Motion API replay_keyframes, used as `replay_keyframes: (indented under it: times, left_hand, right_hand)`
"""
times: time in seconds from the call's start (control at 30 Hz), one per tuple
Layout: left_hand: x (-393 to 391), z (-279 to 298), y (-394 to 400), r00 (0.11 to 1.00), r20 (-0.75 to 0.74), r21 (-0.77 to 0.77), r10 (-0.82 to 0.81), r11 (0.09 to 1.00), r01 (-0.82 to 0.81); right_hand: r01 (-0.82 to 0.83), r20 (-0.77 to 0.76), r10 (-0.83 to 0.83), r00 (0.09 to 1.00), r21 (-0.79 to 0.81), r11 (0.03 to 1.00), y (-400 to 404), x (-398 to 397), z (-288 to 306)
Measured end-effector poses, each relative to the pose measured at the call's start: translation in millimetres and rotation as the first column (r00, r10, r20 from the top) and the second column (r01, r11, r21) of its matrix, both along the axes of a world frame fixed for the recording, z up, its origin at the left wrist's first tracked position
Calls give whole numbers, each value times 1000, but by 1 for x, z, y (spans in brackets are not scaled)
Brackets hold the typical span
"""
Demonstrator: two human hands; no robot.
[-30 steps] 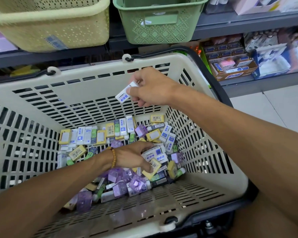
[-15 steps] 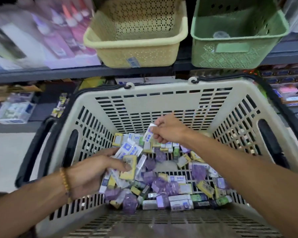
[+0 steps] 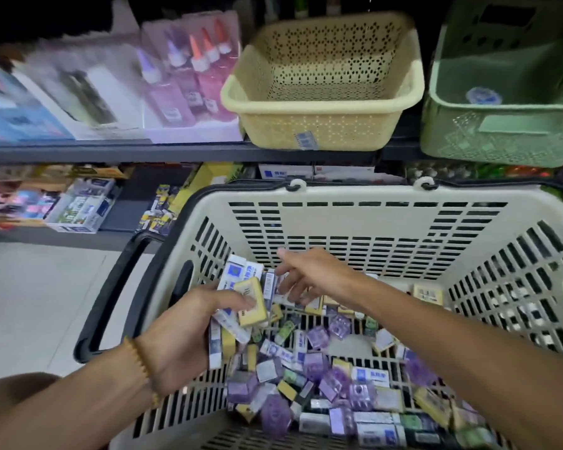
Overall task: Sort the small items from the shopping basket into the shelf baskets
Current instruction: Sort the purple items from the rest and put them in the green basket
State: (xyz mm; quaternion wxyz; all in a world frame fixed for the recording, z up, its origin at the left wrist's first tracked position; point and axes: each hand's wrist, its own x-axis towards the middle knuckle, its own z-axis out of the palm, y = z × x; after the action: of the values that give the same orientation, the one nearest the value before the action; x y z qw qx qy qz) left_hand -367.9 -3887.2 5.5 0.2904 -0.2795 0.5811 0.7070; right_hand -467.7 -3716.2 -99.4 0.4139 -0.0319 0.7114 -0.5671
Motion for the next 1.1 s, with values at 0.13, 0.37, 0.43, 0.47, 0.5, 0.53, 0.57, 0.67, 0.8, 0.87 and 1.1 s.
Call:
replay_keyframes:
  times: [0.13, 0.37, 0.43, 0.47, 0.5, 0.53, 0.57, 0.67, 0.8, 0.87, 1.1]
  left_hand:
    - [-4, -3, 4, 999, -29, -58, -17, 998, 15]
    - [-7, -6, 6, 992, -73, -259, -105, 962, 83]
    - [-7, -7, 8, 989, -83, -304, -120, 948, 90]
    - [-7, -9, 9, 989, -93, -321, -117, 944, 82]
    - [-7, -11, 10, 988, -104, -336, -110, 939, 70]
    - [-8, -12, 10, 988, -116, -346, -104, 936, 58]
    - [-8, -14, 10, 987, -128, -350, -101, 935, 50]
    - [-10, -17, 11, 987, -135, -326, -87, 945, 38]
    - [-11, -19, 11, 986, -154, -293, -67, 956, 20]
    - [-11, -20, 12, 985, -155, -295, -76, 955, 28]
    - [-10, -24, 12, 992, -106, -338, -74, 941, 35]
  right_hand:
    - [-86, 77, 108, 991, -243, 966, 5, 10, 35]
    - [-67, 46, 80, 996, -234, 970, 7, 18, 49]
    - [-70, 26, 76, 997, -206, 976, 9, 19, 47]
    - [-65, 14, 68, 998, -188, 980, 8, 20, 45]
    - [-55, 0, 56, 998, -170, 984, 8, 21, 44]
    - [-39, -13, 37, 999, -156, 987, 7, 22, 42]
    - [-21, -24, 18, 1000, -146, 989, 5, 23, 41]
    - [31, -47, -38, 998, -141, 989, 2, 26, 38]
    - [-3, -132, -12, 991, -106, 994, 0, 31, 38]
    - [7, -151, -20, 988, -88, 996, 0, 33, 38]
    - [124, -110, -132, 985, -76, 989, 7, 30, 29]
